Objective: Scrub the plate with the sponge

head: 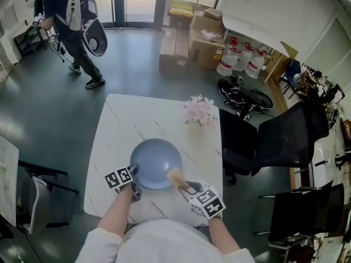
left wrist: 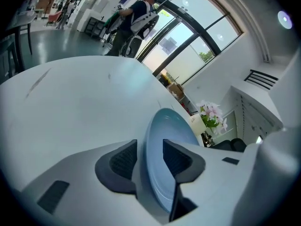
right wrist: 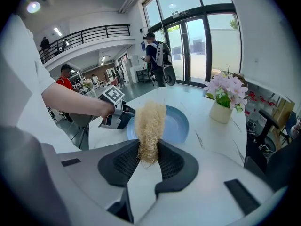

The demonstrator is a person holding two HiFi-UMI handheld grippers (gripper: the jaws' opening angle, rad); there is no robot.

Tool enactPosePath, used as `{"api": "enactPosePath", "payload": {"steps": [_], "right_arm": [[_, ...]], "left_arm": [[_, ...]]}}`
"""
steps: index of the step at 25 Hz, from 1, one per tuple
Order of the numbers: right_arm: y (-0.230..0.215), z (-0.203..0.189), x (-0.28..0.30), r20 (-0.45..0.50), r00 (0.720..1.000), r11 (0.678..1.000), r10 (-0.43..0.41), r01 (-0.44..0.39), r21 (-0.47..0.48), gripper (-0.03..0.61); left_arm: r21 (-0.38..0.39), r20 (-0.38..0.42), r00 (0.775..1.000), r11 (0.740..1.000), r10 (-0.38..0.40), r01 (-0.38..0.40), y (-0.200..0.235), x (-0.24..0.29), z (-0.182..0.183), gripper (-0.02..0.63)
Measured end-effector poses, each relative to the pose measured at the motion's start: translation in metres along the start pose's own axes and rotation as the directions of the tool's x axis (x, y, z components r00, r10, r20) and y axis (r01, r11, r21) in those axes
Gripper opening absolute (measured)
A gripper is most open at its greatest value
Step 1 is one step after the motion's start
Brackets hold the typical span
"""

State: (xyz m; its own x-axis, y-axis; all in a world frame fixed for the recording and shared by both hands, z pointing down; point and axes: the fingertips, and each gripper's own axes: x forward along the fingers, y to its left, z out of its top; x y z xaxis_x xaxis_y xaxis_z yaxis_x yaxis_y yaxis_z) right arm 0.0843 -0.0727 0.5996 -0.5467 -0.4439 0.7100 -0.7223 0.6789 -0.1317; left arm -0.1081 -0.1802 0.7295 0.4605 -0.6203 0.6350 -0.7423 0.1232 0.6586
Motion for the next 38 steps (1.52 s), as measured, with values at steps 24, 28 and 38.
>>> {"api": "enactPosePath", "payload": {"steps": [24, 28, 38], "right_arm": [[-0.009, 0.016, -0.008, 0.094, 0.995, 0.998, -0.035, 0.031, 0.049, 0.118], [-0.011, 0.019, -0.011, 0.109, 0.993, 0.998, -0.046, 0.04, 0.055, 0.118], [-0.012, 0.026, -0.018, 0.154, 0.987, 0.996, -0.053, 0.04, 0.081, 0.118]], "left_arm": [[0.17, 0.178, 0.976, 0.981, -0.128, 0.098, -0.037, -0.056, 0.05, 0.239], [0.319, 0.227, 0.952, 0.939, -0.205, 0.126, -0.068, -0.077, 0.07, 0.239], [0.566, 0.245, 0.892, 0.803, -0.38, 0.187, -0.139, -0.127, 0.077, 0.238]]}}
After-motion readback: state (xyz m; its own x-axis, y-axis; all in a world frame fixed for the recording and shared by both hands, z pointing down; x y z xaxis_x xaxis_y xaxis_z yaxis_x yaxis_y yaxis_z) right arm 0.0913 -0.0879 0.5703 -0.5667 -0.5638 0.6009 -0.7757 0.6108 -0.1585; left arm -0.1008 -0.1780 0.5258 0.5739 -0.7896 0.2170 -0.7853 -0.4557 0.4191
